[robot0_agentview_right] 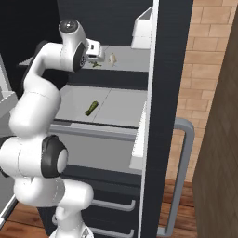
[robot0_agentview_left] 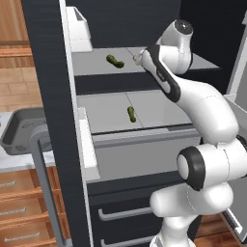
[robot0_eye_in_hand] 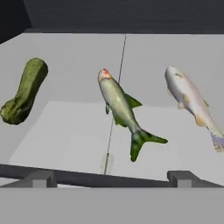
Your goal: Place one squash and one fish in each tupperware on the nearby counter, to pack two identical lunches.
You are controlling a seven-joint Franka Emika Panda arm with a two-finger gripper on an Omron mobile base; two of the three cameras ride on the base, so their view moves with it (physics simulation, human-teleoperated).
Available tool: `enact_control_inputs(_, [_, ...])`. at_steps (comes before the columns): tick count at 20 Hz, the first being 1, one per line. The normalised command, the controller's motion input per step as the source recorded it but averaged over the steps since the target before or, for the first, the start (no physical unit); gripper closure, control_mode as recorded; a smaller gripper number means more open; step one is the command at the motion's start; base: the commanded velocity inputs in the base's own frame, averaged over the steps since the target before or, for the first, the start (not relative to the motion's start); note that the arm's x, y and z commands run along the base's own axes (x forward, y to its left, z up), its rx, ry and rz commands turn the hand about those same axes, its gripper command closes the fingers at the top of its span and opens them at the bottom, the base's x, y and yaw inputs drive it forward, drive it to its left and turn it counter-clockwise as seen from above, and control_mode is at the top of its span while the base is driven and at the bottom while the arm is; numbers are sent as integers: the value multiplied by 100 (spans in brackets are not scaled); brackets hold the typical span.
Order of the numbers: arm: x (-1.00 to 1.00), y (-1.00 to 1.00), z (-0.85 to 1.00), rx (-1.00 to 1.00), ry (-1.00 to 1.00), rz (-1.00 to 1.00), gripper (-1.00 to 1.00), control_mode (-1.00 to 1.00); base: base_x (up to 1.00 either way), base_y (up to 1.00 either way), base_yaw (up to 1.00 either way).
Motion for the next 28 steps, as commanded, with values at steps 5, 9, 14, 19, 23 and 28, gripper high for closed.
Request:
enact_control_inputs(5, [67,1,-15,0,0,3,-100,-100,0,0,0])
enact_control_inputs(9, [69,0,-1,0,0,2,-100,-100,0,0,0])
enact_control_inputs(14, [67,0,0,0,0,1,-100,-100,0,0,0])
enact_control_inputs(19, [66,0,-7,0,0,2,-100,-100,0,0,0])
enact_control_inputs(23, [21,3,-27,0,0,0,-100,-100,0,0,0])
enact_control_inputs(28, [-7,6,-42,-1,0,0,-100,-100,0,0,0])
